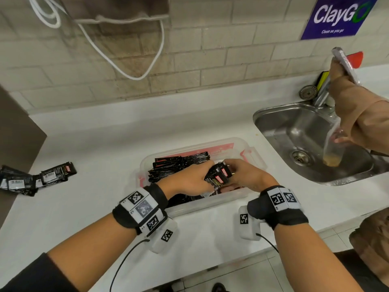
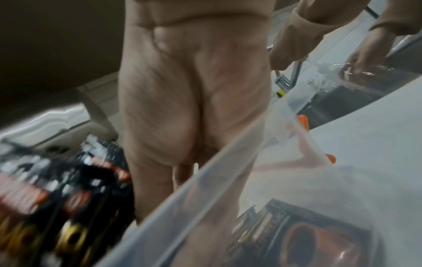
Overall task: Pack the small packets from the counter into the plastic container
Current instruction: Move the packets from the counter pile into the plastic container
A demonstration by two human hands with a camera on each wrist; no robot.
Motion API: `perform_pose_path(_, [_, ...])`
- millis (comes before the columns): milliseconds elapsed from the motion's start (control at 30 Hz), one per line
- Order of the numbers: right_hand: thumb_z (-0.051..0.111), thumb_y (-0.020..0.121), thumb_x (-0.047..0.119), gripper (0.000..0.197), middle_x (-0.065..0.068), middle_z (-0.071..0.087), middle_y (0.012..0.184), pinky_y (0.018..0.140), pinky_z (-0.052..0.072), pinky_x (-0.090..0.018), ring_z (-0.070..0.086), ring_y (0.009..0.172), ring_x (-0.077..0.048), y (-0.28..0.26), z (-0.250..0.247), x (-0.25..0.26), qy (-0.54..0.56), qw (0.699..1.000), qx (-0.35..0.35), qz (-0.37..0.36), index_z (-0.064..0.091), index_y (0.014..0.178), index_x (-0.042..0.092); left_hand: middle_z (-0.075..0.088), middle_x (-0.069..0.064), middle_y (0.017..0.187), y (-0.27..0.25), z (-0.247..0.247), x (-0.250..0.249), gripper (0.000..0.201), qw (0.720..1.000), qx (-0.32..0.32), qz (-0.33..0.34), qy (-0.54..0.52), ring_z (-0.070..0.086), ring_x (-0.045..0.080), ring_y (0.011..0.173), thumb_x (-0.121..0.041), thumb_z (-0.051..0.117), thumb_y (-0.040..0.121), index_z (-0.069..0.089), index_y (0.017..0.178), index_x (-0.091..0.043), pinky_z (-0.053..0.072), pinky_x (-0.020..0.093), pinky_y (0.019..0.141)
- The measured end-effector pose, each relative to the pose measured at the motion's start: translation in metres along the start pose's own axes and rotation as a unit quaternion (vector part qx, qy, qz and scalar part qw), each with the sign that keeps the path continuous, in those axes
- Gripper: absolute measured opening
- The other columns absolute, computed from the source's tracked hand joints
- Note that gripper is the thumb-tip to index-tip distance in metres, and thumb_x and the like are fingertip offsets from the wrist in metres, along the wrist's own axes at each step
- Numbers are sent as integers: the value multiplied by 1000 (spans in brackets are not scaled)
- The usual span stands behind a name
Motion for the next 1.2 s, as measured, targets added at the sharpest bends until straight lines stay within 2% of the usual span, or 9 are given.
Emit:
perform_pose_path(100, [52, 82, -28, 40, -24, 57, 106, 84, 59, -45, 67, 100, -43, -1, -1, -5, 60, 998, 26, 14, 58, 110, -1, 62, 11, 101, -1, 10, 2, 48, 999, 17, -7, 30, 59, 24, 87, -16, 63, 90, 38, 131, -20, 49, 39, 70])
perform_pose_path(267, [35, 91, -19, 42, -24, 60, 104, 84, 58, -46, 64, 92, -34, 4, -3, -9, 121, 992, 36, 14, 62, 115, 0, 37, -1, 89, 4, 17, -2, 27, 994, 9, 15, 112, 40, 21, 90, -4, 50, 87, 31, 98, -20, 31, 31, 65])
perform_pose_path(433, [41, 87, -1, 31, -15, 62, 101, 69, 59, -37, 68, 83, -29, 6, 1, -8, 150, 987, 37, 37, 70, 94, 7, 34, -1, 90, 2, 18, -3, 24, 973, 11, 17, 228, 34, 20, 90, -7, 46, 85, 30, 97, -19, 28, 33, 74])
perform_pose_path(633, [48, 88, -2, 16, -6, 58, 79, 64, 55, -28, 62, 73, -18, 4, 5, -4, 89, 995, 42, 6, 54, 80, 11, 36, 0, 97, -3, 17, -6, 22, 962, -15, -9, 272, 34, 20, 90, -12, 47, 88, 29, 98, -18, 29, 35, 79])
perform_pose_path(767, [56, 83, 16, 7, -5, 61, 82, 63, 54, -30, 61, 77, -21, 2, 3, 0, 60, 998, 19, -3, 61, 79, 13, 34, 2, 103, -4, 20, -5, 33, 958, -4, -18, 285, 31, 20, 94, -15, 46, 89, 39, 121, -11, 28, 36, 83])
perform_pose_path(900, [60, 83, 12, 4, -5, 60, 76, 65, 48, -29, 56, 71, -17, -1, 11, 9, -57, 997, 14, -41, 63, 79, 12, 32, 0, 110, -6, 18, 1, 31, 966, 38, -37, 252, 34, 22, 108, -42, 37, 100, 36, 120, -17, 27, 41, 98])
perform_pose_path(1000, [60, 84, 3, 11, 2, 56, 65, 54, 44, -23, 52, 63, -13, -1, 10, 13, -83, 995, -10, -56, 61, 77, 12, 37, 4, 126, -12, 20, -3, 66, 960, 13, -13, 279, 32, 22, 119, -68, 25, 97, 39, 132, -13, 22, 43, 108])
perform_pose_path(1100, [59, 84, 12, 12, 2, 56, 64, 57, 48, -27, 55, 62, -12, -3, 7, 13, -64, 996, -17, -59, 56, 73, 15, -1, 9, 166, -19, 38, -4, 91, 953, 9, 21, 301, -3, 22, 153, -71, 17, 96, 7, 158, -6, -4, 43, 124])
perform_pose_path(1200, [53, 87, 13, 22, -4, 59, 68, 62, 54, -34, 60, 68, -19, -3, 2, 11, -52, 997, -35, -48, 57, 66, 16, -27, 8, 161, -23, 46, -1, 88, 958, 20, 23, 286, -26, 17, 149, -67, 16, 99, -13, 156, -6, -14, 36, 123])
Point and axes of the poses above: each hand's wrist, its own y-axis towards the middle knuckle, its own z-axis out of the palm, x = y × z, the point moved 10 cm from there along y, towards the middle knuckle
